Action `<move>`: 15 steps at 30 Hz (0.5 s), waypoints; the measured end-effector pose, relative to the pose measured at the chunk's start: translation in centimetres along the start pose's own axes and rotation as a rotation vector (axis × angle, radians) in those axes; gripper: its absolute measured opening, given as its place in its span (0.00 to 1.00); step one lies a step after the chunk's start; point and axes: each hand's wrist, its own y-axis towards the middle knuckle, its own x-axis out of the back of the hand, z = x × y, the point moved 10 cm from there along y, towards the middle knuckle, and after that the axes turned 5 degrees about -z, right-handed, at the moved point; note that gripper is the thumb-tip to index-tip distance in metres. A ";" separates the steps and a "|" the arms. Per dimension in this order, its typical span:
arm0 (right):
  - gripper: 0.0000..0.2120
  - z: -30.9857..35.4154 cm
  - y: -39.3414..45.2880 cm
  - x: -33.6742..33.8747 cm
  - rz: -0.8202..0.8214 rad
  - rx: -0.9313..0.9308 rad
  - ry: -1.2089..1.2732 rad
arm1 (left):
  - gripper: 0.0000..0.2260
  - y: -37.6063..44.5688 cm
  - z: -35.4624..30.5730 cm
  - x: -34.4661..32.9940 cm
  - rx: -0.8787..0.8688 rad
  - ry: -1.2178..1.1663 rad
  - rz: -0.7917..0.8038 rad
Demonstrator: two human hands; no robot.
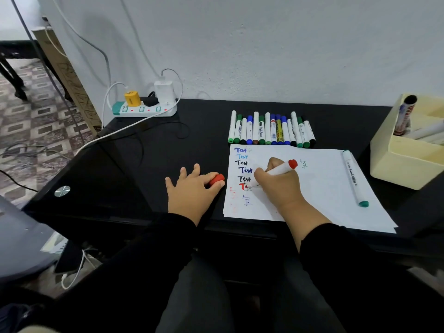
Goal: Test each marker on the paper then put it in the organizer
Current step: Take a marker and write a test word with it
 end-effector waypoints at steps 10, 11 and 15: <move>0.19 0.1 0.0 0.5 -0.033 0.009 0.012 | 0.20 0.1 0.1 -0.1 0.005 0.002 -0.001; 0.19 0.1 0.0 0.5 -0.032 0.007 0.016 | 0.20 0.1 0.1 -0.1 0.007 0.002 0.001; 0.19 0.1 -0.1 0.5 -0.034 0.009 0.028 | 0.20 0.1 0.1 -0.1 0.009 0.002 0.003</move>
